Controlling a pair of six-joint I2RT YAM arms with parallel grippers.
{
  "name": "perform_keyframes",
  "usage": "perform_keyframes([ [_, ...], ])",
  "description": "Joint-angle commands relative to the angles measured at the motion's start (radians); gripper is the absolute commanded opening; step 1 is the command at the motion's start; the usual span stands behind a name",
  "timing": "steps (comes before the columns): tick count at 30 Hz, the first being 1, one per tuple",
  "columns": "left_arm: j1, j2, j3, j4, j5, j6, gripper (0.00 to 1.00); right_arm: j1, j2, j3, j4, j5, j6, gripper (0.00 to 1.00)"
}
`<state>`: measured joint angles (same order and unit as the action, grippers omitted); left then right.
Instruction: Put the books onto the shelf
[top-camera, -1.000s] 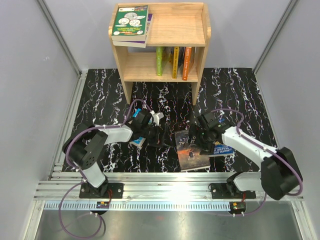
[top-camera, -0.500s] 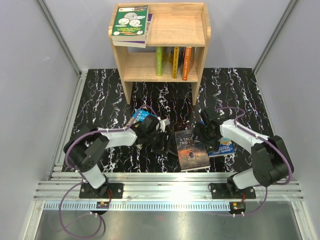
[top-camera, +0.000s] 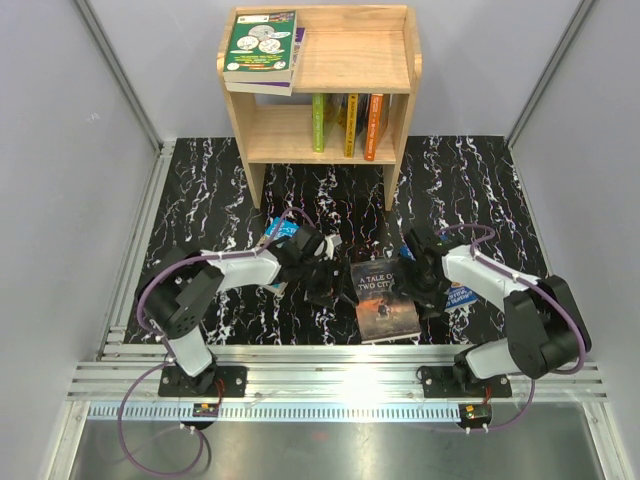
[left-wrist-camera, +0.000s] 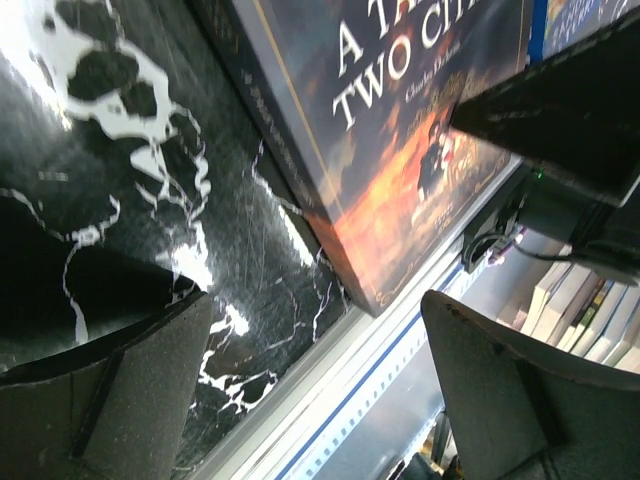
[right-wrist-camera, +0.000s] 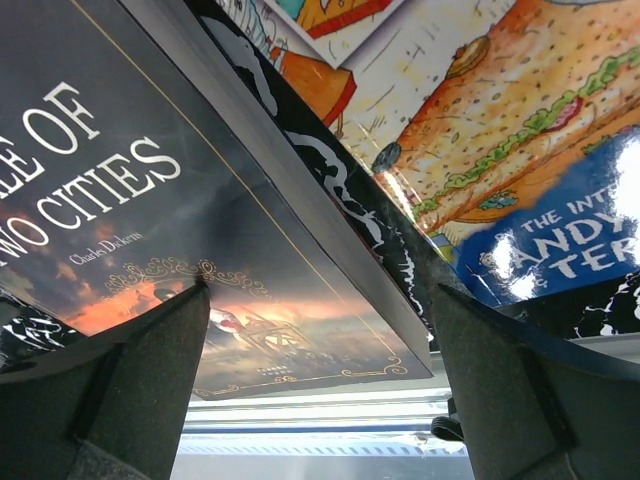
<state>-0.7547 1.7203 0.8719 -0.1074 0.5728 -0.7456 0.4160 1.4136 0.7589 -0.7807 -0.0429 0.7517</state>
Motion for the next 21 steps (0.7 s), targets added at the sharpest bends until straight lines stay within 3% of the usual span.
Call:
perform_keyframes([
  [1, -0.002, 0.035, 0.047, -0.049, -0.071, -0.003, 0.92, 0.000, 0.045, 0.002, -0.016, 0.046, -0.011, 1.00],
  [10, -0.011, 0.151, 0.035, 0.103, -0.004, -0.118, 0.92, 0.009, 0.079, -0.052, 0.418, -0.350, -0.011, 0.99],
  [14, -0.020, 0.179, 0.024, 0.193, 0.035, -0.185, 0.93, 0.043, 0.071, -0.081, 0.586, -0.481, 0.043, 0.88],
  [18, -0.021, 0.174, -0.007, 0.302, 0.061, -0.259, 0.93, 0.076, 0.070, -0.104, 0.740, -0.546, 0.104, 0.63],
  [19, -0.021, 0.174, -0.010, 0.334, 0.071, -0.268, 0.93, 0.082, 0.073, -0.105, 0.754, -0.552, 0.110, 0.46],
  [21, -0.021, 0.170, -0.016, 0.376, 0.079, -0.307, 0.93, 0.099, 0.077, -0.115, 0.771, -0.569, 0.121, 0.31],
])
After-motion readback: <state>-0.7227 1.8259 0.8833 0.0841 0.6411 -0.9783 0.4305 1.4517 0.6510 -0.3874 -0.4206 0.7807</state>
